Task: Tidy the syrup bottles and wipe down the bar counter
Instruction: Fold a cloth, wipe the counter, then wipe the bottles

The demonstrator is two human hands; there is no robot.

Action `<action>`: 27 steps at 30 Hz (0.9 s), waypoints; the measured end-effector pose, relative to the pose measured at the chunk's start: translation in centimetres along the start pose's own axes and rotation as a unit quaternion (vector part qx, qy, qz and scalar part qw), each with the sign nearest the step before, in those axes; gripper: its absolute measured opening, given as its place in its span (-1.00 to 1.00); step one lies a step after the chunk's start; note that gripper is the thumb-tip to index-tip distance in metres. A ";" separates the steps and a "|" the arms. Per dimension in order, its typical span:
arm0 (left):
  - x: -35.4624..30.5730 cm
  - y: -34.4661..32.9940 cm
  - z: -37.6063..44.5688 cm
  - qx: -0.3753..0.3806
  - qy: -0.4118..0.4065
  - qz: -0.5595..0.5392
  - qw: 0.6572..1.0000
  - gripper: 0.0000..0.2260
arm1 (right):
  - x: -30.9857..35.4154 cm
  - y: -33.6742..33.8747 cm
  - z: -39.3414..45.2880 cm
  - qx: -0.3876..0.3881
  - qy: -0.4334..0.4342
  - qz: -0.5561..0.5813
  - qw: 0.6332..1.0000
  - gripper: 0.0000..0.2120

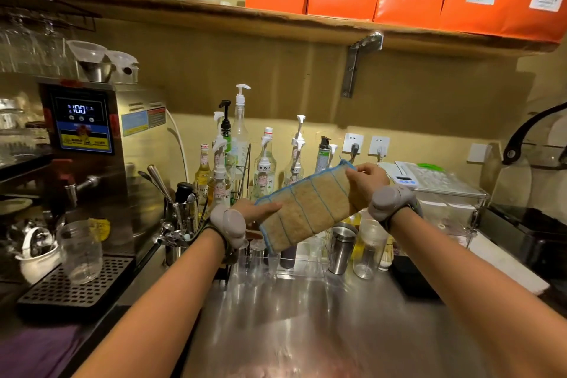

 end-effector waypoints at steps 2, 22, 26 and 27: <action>-0.2 0.7 -0.1 -0.035 -0.009 -0.028 0.999 -0.55 | -0.3 -0.4 -0.5 0.003 -0.002 -0.006 1.000 -0.81; -2.1 -0.3 -1.0 -0.110 -0.048 -0.157 0.980 -0.74 | 2.6 -10.6 -7.4 0.177 0.029 0.032 0.983 -0.81; -2.4 -0.8 -1.1 -0.099 -0.052 -0.183 0.977 -0.70 | 2.6 -10.8 -7.0 0.173 0.029 0.053 0.983 -0.78; -2.6 -0.8 -1.0 -0.097 -0.059 -0.188 0.976 -0.71 | 2.5 -10.9 -7.0 0.171 0.028 0.055 0.983 -0.78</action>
Point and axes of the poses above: each hand's wrist, its own z-axis towards the middle knuckle, its own y-axis out of the back of the hand, x = y × z, the point moved 8 cm from there along z, towards the middle knuckle, and after that the axes turned 2 degrees about -x, right-handed, at the moved point
